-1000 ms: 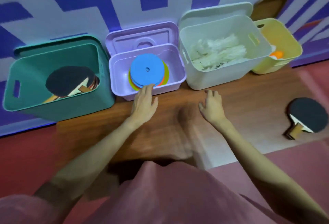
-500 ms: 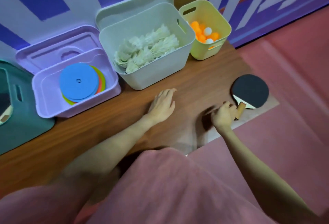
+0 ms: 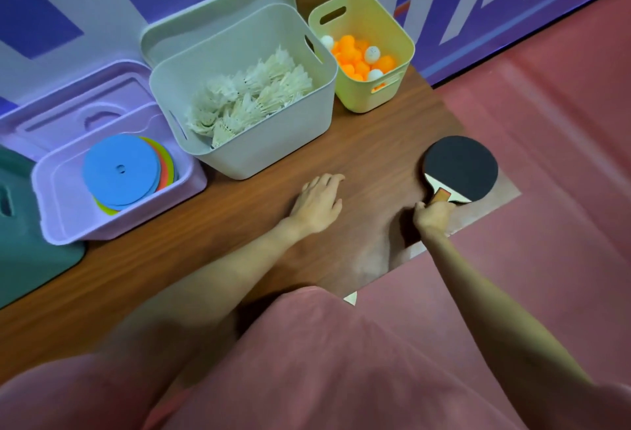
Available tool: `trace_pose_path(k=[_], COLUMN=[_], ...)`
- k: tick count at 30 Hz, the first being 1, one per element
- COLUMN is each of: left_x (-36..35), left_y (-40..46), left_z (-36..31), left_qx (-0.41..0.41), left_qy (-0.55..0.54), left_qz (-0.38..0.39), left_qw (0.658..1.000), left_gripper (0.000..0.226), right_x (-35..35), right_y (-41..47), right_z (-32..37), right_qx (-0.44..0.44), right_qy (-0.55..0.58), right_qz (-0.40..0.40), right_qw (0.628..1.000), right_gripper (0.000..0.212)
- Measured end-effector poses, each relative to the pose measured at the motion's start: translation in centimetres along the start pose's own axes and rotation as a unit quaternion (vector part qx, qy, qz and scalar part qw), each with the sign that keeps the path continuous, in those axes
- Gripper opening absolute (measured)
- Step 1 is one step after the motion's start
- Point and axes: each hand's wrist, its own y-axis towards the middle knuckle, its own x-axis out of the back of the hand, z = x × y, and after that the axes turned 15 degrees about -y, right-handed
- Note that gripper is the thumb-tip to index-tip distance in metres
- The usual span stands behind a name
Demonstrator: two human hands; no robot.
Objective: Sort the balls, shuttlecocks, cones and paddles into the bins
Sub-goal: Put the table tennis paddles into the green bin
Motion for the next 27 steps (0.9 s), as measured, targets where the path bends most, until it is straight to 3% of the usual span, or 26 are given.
trace_pose_path(k=[2, 5, 9, 13, 16, 20, 23, 27], left_x=[0.4, 1.5, 4.1, 7.6, 9.9, 13.1, 15.4, 18.8], left_y=[-0.1, -0.1, -0.6, -2.6, -5.1, -10.5, -15.6, -22.6], left_z=[0.2, 0.8, 1.2, 1.5, 2.3, 6.2, 10.1, 15.5], left_qx=[0.010, 0.018, 0.070, 0.153, 0.139, 0.116, 0.133, 0.148], left_qy=[-0.018, -0.048, -0.206, -0.417, -0.536, -0.588, -0.623, -0.625], left_qz=[-0.007, -0.036, -0.090, -0.132, -0.220, -0.343, -0.380, -0.444], left_qw=[1.000, 0.998, 0.972, 0.886, 0.803, 0.724, 0.670, 0.625], left_gripper=[0.047, 0.045, 0.053, 0.066, 0.048, 0.027, 0.025, 0.029], right_x=[-0.5, -1.2, -2.3, -2.9, -4.1, -6.8, -9.4, -13.3], right_y=[-0.4, -2.8, -6.4, -9.6, -12.0, -16.6, -21.1, -27.4], right_z=[0.5, 1.1, 1.2, 2.9, 4.9, 8.4, 11.0, 15.1], right_qx=[-0.004, 0.085, 0.226, 0.362, 0.454, 0.544, 0.587, 0.642], right_qy=[0.031, 0.062, 0.071, 0.042, 0.008, -0.044, -0.065, -0.069], right_qz=[-0.017, -0.041, -0.052, -0.013, 0.015, 0.044, 0.069, 0.103], right_qw=[0.999, 0.994, 0.970, 0.931, 0.891, 0.837, 0.804, 0.756], right_gripper=[0.036, 0.017, 0.022, 0.027, 0.032, 0.037, 0.039, 0.044])
